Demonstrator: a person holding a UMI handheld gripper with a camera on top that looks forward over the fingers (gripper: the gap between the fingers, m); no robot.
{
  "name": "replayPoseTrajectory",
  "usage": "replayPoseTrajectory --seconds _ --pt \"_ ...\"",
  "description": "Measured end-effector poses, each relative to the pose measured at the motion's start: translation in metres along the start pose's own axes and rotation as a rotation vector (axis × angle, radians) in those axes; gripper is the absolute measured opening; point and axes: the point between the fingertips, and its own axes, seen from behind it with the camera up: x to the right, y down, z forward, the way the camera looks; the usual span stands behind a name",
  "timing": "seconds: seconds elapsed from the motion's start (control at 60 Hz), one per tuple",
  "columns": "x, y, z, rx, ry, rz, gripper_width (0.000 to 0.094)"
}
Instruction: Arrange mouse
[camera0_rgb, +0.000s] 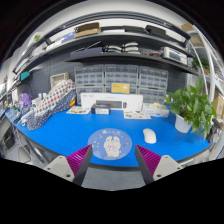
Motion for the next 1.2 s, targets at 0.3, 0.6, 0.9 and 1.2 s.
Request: replayPoseTrajectory --seconds 0.3,0.6,0.9,1.2 --pt "0.057 0.079 0.020 -0.146 0.063 0.022 0.0872" --pt "0.154 0.097 0.077 -0.227 0.182 0.073 0.0860" --pt "0.185 0.060 0.183 -0.236 0.161 0.082 0.0850" --pt "0.199 0.049 0.249 -0.300 0.135 0.105 0.0552"
